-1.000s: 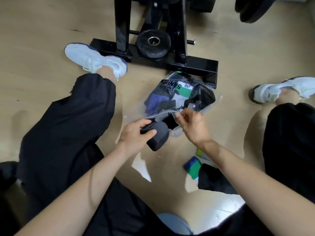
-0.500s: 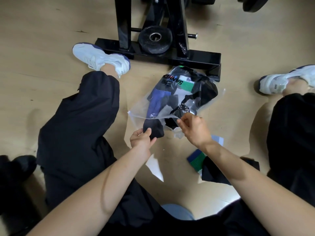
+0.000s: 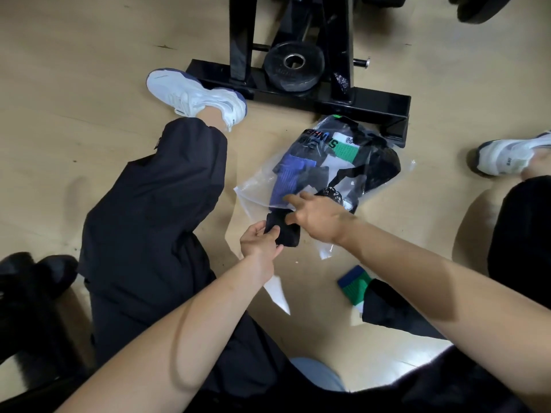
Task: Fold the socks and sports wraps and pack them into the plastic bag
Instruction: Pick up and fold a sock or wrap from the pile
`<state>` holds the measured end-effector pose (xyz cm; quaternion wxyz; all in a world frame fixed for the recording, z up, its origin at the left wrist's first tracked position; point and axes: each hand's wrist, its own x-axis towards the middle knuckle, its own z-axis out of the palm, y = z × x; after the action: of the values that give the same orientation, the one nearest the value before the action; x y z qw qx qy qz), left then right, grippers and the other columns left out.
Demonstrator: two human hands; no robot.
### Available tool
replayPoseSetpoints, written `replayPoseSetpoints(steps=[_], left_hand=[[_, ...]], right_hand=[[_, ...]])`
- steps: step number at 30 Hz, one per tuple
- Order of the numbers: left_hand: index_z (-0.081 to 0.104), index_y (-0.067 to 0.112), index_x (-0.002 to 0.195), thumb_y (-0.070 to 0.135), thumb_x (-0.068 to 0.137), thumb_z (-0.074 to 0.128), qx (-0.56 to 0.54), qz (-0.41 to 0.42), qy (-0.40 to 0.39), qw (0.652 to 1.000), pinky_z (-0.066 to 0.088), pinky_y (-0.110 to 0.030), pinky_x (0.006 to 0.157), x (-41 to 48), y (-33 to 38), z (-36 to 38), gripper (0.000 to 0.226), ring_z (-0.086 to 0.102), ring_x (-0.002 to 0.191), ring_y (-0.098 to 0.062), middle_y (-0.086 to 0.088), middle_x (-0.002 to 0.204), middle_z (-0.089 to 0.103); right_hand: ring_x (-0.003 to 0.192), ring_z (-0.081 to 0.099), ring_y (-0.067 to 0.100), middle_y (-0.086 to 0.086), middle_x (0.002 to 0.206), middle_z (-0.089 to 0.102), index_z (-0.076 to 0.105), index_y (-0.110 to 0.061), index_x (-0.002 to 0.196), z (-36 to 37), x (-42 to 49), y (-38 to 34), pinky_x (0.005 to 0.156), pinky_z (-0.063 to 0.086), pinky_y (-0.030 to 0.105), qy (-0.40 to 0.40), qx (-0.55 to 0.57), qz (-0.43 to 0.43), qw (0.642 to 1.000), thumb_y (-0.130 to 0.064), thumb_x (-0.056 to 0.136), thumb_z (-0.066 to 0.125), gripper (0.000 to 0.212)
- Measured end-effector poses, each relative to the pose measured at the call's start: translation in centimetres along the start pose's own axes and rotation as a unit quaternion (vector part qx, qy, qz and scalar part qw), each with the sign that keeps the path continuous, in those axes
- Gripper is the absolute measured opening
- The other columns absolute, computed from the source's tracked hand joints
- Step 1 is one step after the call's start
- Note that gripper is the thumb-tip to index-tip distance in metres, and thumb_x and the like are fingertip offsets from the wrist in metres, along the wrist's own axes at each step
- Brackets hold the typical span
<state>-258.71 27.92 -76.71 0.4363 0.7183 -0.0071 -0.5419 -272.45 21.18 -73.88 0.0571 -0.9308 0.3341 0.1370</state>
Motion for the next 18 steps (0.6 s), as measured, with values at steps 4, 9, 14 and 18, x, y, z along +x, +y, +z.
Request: replayPoseSetpoints(steps=[4, 9, 14, 18], left_hand=[[0.066, 0.019, 0.106, 0.003, 0.092, 0.071, -0.004, 0.021, -0.019, 1.0, 0.058, -0.022, 0.067, 0.4, 0.0, -0.1, 0.022, 0.07, 0.106, -0.026, -0.001, 0.108, 0.071], [0.065, 0.024, 0.098, 0.003, 0.09, 0.073, -0.004, 0.066, -0.04, 0.997, 0.057, -0.028, 0.074, 0.7, 0.1, 0.2, 0.024, 0.069, 0.102, -0.021, 0.0, 0.107, 0.07], [0.067, 0.017, 0.115, 0.007, 0.09, 0.073, -0.022, 0.107, -0.057, 0.992, 0.057, -0.025, 0.069, 0.4, 0.6, 0.3, 0.027, 0.071, 0.1, -0.017, 0.006, 0.105, 0.072], [0.064, 0.02, 0.117, 0.008, 0.092, 0.072, -0.022, 0.137, -0.097, 0.986, 0.059, -0.021, 0.07, 0.1, 1.7, -0.1, 0.029, 0.071, 0.099, -0.015, 0.004, 0.113, 0.07]], right_hand=[[0.115, 0.055, 0.03, 0.008, 0.12, 0.059, 0.063, -0.015, 0.12, -0.6, 1.3, 2.1, 0.089, 0.049, 0.035, -0.046, 0.032, 0.063, 0.996, -0.001, 0.087, 0.056, 0.036], [0.114, 0.059, 0.03, 0.008, 0.127, 0.06, 0.056, -0.023, 0.137, 0.3, 0.2, 4.1, 0.097, 0.048, 0.04, 0.04, 0.221, 0.149, 0.963, 0.0, 0.086, 0.06, 0.056], [0.126, 0.052, 0.025, 0.005, 0.138, 0.051, 0.049, -0.014, 0.143, 0.6, -1.6, 4.6, 0.109, 0.04, 0.033, 0.096, 0.311, 0.161, 0.932, 0.005, 0.083, 0.064, 0.065], [0.118, 0.053, 0.018, -0.002, 0.133, 0.048, 0.045, -0.015, 0.146, 0.2, -2.7, 4.1, 0.102, 0.041, 0.02, 0.108, 0.368, 0.17, 0.908, 0.004, 0.083, 0.067, 0.07]])
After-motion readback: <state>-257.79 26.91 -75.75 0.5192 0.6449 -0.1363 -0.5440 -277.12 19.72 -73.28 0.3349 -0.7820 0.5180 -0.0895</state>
